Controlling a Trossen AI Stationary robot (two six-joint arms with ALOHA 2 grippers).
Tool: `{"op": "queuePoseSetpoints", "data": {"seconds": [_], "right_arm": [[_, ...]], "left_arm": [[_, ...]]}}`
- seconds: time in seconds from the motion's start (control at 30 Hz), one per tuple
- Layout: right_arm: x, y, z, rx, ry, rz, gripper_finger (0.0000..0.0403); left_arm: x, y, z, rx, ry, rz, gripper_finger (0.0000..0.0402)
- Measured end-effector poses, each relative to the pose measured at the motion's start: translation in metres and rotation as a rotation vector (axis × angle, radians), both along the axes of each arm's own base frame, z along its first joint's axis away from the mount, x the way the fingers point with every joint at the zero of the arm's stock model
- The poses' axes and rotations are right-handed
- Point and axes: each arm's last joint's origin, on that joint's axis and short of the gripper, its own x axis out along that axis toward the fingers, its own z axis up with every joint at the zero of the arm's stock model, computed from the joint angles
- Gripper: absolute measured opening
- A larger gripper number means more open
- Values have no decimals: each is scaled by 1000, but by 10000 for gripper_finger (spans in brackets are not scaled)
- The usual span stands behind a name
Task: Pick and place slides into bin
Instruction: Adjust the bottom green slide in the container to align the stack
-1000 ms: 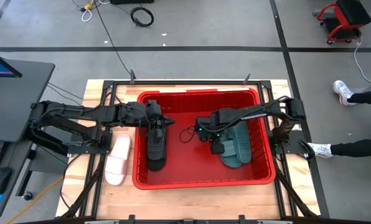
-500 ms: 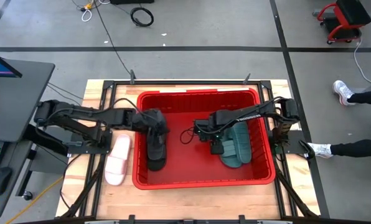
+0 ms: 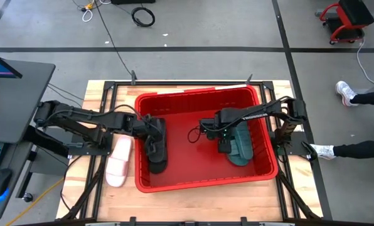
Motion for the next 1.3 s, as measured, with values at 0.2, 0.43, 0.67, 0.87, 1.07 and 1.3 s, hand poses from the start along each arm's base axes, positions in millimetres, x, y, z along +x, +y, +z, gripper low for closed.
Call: {"op": "queuePoseSetpoints", "data": {"seconds": [0.2,0.43,0.67,0.87,1.07,1.3], "right_arm": [[-1,0,17,3,-77,19,195],[8,-8,13,9,-202,69,195],[29,-12,5,-21,-344,170,195],[29,-26,-18,-20,-228,136,191],[6,-32,-12,-77,-9,58,180],[-3,-42,-2,-39,-7,-78,177]], "left_arm": [[-1,2,-1,23,12,-11,13],[-5,11,3,94,79,-68,13],[2,18,22,137,14,-93,9],[2,22,22,136,20,-81,19],[-6,23,18,156,119,-64,5],[-5,24,21,150,96,-32,22]]}}
